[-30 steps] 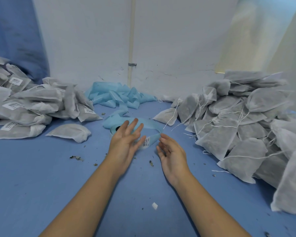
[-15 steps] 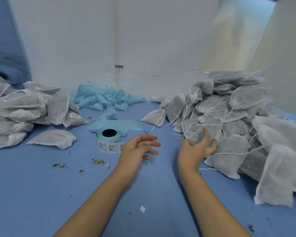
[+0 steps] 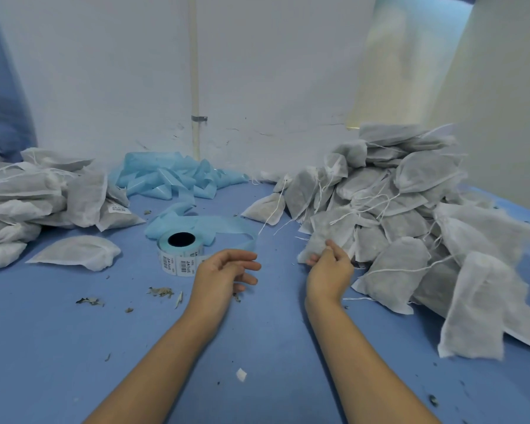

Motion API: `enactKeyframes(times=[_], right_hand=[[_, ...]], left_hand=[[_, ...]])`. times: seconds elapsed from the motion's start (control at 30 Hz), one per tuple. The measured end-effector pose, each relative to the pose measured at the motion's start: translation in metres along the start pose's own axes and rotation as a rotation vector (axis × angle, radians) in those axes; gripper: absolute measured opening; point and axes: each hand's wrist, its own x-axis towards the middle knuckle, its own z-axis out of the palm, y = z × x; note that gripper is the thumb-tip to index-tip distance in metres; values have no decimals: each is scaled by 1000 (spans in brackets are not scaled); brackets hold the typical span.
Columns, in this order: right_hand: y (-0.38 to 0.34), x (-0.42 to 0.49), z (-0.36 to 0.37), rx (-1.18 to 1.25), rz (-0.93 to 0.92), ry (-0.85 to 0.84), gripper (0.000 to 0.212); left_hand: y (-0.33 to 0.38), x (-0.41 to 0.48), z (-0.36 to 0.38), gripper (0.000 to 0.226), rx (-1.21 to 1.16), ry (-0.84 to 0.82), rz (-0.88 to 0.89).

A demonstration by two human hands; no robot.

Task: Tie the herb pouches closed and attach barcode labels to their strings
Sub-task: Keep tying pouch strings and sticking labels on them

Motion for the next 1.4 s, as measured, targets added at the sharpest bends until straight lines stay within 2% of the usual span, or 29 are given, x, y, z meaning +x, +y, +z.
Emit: enactKeyframes(times=[0.17,0.2,0.3,0.43,0.5,0.57,0.63,0.7,0.77,0.83,0.93,1.03,1.13,1.27,1.4], right_hand=[[-8,-25,8,306,227,-375,23],[-9,-30,9,320,253,-450,22],[-11,-40,9,318,261,-621,22],[-9,-43,9,250,214,-708,24],[-5,-41,8,122,83,-653,28],[-2,-38,6,-137,-233,-592,37],[2,-39,6,-316,-524,-609,57],[6,-40,6,-413,-663,-664,64],[8,-40,6,-452,-716,-692,56],[8,-38,6,-360,-659,-701,43],[5,-40,9,-189,-329,-608,9],[7,-40,13,-41,-102,-521,24],[2,-42,14,88,32,-550,20],[-2,-42,13,50,121,-621,23],[-7,-41,12,15,203,-661,26]], left_hand=[[-1,5,-2,19,-72,80,-18],[-1,6,-2,16,-63,98,-15],[-3,8,-7,33,15,101,-6],[-4,9,-12,33,10,90,28],[-3,11,-15,27,-44,110,3],[-2,12,-19,22,-113,100,-19],[-2,10,-20,16,-131,74,-25],[-2,8,-19,17,-116,34,-20],[-1,7,-18,32,-127,11,-34],[1,7,-19,43,-219,4,-71],[-1,8,-22,33,-253,37,-68],[-6,11,-22,19,-238,75,-63],[-10,12,-21,20,-192,88,-59],[-10,11,-22,22,-154,49,-35],[-10,9,-19,21,67,-37,30]])
